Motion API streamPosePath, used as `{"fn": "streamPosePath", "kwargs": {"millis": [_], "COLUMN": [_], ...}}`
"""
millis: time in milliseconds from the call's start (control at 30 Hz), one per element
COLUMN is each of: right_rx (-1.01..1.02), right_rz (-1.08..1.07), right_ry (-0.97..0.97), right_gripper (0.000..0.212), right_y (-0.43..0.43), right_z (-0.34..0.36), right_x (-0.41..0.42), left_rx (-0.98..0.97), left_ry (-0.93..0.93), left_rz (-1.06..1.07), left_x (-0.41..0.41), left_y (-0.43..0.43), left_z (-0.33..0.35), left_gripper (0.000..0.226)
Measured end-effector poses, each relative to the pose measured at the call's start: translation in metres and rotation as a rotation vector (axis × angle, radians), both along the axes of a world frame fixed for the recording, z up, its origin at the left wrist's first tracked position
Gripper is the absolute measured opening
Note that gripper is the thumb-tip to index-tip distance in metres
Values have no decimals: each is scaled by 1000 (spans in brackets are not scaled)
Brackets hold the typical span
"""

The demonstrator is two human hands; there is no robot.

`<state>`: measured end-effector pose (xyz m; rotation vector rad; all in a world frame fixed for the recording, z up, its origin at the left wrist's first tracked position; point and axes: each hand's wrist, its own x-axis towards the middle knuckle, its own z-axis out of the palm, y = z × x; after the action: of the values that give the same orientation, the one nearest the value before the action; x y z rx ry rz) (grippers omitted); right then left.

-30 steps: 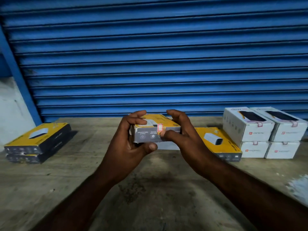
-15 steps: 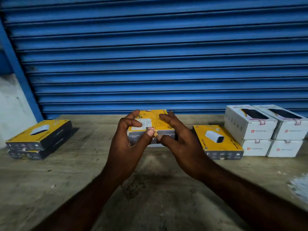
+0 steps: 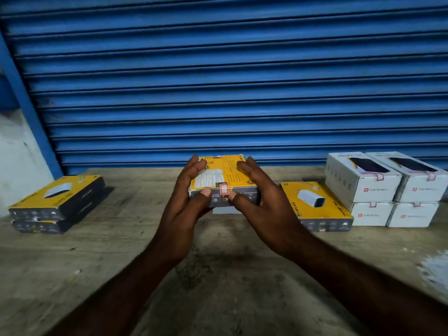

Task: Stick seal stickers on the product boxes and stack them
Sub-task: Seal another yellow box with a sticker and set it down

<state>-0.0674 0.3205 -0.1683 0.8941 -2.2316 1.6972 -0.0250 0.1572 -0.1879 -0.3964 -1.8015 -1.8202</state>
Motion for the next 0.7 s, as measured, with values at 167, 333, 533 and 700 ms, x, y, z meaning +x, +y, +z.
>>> {"fn": "streamPosePath", "kwargs": {"millis": [167, 333, 533, 700], "right_rx": [-24, 10, -55, -95], "right_rz": [-30, 44, 102, 52], "right_ry": [15, 8, -33, -79], "right_gripper": [63, 65, 63, 69], "right_y": [-2, 2, 2, 1], "right_z": [0, -3, -4, 0], "right_x": [-1, -2, 0, 3], "left_rx": [-31, -230, -278, -307], "left_ry": [-2, 30, 87, 76], "left_rz": [10, 261, 348, 190], "left_x": [1, 1, -1, 3], "left_y": [3, 5, 7, 1], "left_z": [0, 1, 2, 0], "left_gripper": [57, 65, 65, 61]}}
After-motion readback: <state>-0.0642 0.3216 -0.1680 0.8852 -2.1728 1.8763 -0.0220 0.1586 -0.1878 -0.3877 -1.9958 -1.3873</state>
